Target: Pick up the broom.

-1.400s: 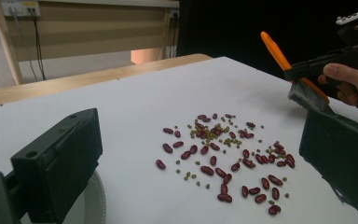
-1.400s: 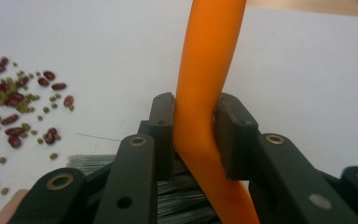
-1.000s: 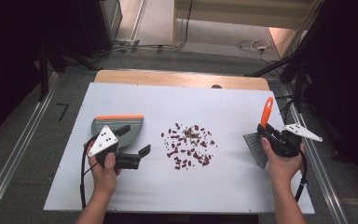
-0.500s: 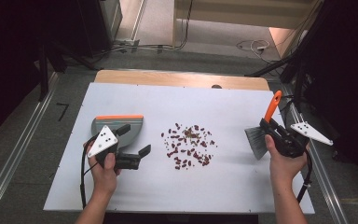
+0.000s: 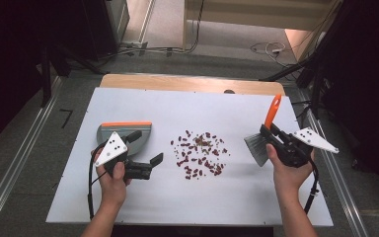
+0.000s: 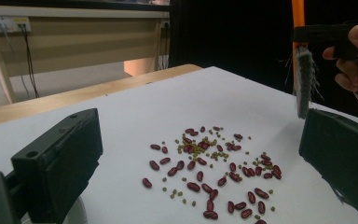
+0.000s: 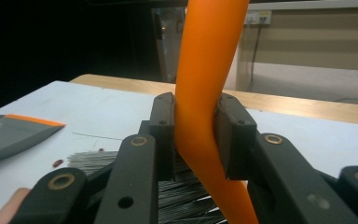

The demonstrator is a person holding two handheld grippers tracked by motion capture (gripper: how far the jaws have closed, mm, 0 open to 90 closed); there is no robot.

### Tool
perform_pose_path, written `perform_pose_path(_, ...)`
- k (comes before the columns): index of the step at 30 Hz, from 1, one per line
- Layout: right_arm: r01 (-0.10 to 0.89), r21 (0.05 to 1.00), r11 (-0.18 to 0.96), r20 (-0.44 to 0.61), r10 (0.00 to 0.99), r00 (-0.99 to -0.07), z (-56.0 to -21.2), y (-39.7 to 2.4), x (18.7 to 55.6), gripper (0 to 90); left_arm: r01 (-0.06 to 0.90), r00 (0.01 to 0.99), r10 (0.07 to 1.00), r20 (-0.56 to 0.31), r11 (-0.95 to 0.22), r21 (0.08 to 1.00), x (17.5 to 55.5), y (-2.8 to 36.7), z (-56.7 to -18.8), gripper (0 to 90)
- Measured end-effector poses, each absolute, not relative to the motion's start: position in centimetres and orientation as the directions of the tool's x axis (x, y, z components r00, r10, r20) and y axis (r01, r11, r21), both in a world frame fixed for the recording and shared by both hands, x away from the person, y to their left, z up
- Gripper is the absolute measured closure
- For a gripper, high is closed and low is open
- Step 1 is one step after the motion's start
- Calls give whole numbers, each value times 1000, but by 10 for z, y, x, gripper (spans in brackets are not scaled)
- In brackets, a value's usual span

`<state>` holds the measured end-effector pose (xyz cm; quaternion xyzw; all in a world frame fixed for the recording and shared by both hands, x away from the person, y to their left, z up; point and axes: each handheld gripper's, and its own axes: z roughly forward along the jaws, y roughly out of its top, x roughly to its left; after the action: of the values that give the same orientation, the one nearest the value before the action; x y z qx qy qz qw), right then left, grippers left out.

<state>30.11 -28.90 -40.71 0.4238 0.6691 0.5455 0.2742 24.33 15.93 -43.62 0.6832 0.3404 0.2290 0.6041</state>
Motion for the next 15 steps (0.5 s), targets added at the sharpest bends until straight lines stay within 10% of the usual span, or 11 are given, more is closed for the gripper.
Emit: perform_pose_path(15,231,968,93,57,821,-568,-406,-246,289,689,201,699,705,-116,-38,979,246,141,-426,0)
